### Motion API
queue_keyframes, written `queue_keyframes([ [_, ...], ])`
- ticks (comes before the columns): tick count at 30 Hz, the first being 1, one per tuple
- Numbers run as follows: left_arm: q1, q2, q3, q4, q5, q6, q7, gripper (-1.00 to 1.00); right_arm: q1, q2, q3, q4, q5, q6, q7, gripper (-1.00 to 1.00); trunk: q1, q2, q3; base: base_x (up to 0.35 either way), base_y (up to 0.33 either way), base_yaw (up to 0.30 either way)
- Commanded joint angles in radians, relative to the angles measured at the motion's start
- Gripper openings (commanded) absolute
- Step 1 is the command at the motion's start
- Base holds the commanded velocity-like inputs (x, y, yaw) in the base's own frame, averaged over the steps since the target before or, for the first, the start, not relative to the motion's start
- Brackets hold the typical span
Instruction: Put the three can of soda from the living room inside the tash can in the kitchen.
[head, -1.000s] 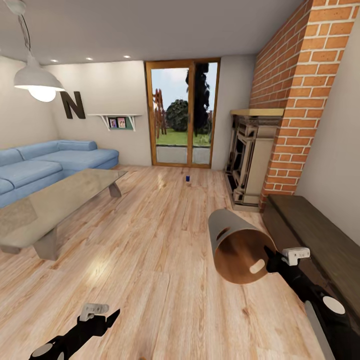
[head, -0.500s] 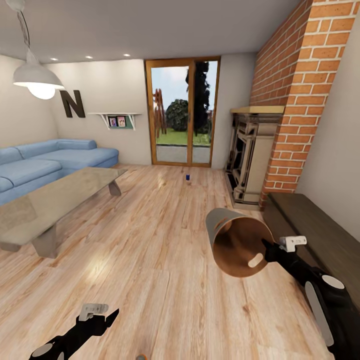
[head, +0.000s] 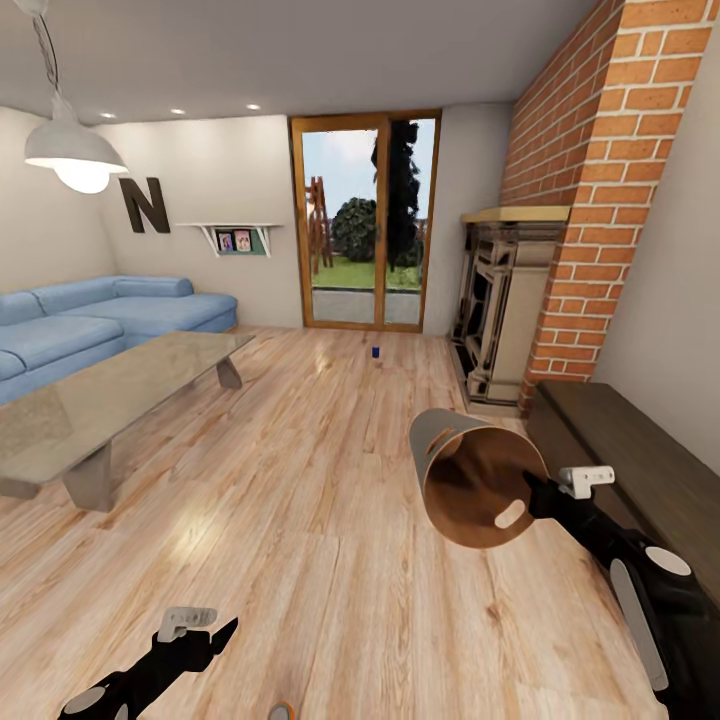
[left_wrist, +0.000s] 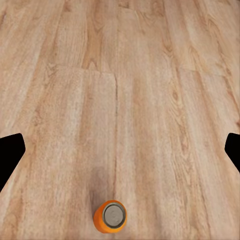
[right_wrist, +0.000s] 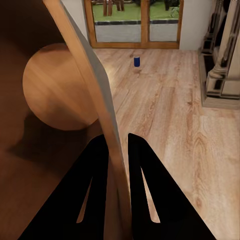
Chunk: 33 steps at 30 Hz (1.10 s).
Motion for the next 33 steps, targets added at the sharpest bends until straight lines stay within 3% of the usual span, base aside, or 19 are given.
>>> queue_keyframes([
  [1, 0.0, 0.0, 0.0, 0.0, 0.0, 0.0, 0.0, 1.0, -0.001, 0.0, -0.002, -0.007, -0.014, 0.002, 0.008, -1.0, 0.004, -0.007, -0.003, 0.0, 0.0, 0.0],
  [33, 0.0, -0.003, -0.001, 0.017, -0.001, -0.001, 0.001, 1.0, 0.001, -0.005, -0.009, -0.041, -0.014, 0.016, 0.009, -1.0, 0.127, -0.231, -0.103, 0.0, 0.0, 0.0],
])
